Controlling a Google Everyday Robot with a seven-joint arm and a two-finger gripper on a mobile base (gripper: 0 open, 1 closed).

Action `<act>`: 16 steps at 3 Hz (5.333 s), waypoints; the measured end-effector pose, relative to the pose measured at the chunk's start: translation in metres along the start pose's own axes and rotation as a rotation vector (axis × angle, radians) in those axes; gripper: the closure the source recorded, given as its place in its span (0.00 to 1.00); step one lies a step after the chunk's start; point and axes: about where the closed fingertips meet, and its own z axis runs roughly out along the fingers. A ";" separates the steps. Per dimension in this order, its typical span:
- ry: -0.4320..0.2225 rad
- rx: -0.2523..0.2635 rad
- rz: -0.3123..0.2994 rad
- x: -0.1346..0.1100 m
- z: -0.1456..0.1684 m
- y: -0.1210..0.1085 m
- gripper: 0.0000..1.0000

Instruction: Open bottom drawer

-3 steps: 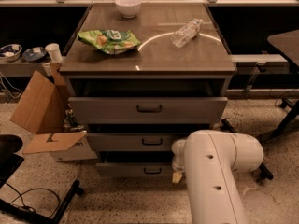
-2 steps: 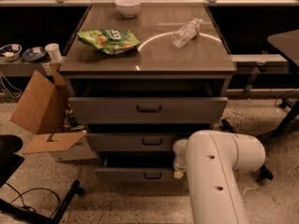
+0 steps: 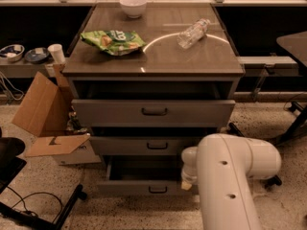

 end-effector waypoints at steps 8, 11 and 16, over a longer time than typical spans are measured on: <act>0.032 -0.023 0.123 0.031 -0.004 0.023 0.30; 0.058 -0.064 0.125 0.040 0.013 0.044 0.00; 0.189 0.008 0.051 0.052 -0.018 0.070 1.00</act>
Offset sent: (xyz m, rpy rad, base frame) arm -0.4100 -0.2182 -0.0335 -0.2274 0.6013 -0.7028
